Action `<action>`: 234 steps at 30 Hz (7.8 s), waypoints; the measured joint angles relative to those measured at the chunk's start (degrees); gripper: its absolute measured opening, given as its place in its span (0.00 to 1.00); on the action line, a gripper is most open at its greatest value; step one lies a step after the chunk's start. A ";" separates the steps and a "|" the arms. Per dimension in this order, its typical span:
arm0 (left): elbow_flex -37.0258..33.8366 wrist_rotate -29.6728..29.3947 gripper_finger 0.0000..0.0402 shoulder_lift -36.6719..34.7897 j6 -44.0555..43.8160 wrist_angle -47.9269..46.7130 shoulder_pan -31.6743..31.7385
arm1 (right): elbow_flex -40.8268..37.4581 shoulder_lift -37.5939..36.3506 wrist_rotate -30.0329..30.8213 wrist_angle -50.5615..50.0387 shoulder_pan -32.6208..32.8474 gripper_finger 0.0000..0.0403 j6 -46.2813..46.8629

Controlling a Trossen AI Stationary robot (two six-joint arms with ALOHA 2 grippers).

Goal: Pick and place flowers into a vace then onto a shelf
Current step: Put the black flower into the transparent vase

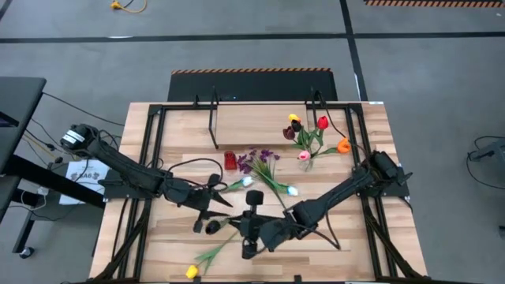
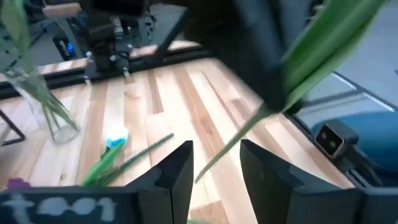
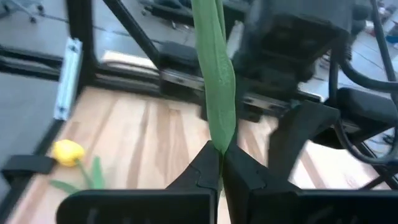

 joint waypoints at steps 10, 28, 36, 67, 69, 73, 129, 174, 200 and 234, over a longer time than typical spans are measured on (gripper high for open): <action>-10.97 -9.78 0.31 -19.21 -2.38 7.33 -1.31 | 0.02 -3.94 3.23 5.10 7.90 0.00 -3.79; -25.83 -5.72 0.31 -45.19 -4.64 16.05 -2.07 | 0.09 -23.58 20.02 11.59 23.26 0.00 -29.54; -25.83 -5.79 0.31 -43.44 -4.90 16.07 -2.07 | -3.74 -37.19 1.75 0.87 19.21 0.00 -24.71; -24.94 -13.22 0.31 -38.04 18.71 25.75 -2.01 | -29.09 -86.10 -4.79 -13.13 3.16 0.00 -27.95; -24.94 -13.21 0.31 -38.03 19.63 26.37 -2.01 | -28.33 -86.31 -4.80 -15.72 2.76 0.00 -26.67; -24.94 -13.12 0.31 -38.03 20.86 27.71 -2.01 | -27.02 -86.40 -5.16 -18.19 2.65 0.00 -26.78; -24.87 -13.14 0.31 -38.29 24.82 25.52 -2.01 | -2.10 -77.44 2.39 -81.30 28.37 0.00 40.51; -24.87 -11.07 0.31 -38.29 16.24 18.87 -2.01 | -24.51 -77.47 -66.76 -27.51 -34.49 0.00 -24.44; -24.87 -12.01 0.31 -38.31 17.66 18.39 -2.01 | -24.48 -72.77 -65.09 -17.04 -58.07 0.00 -7.03; -24.87 -12.08 0.31 -38.30 17.55 18.39 -2.01 | -38.86 -79.28 -14.55 -14.69 -28.11 0.00 -1.57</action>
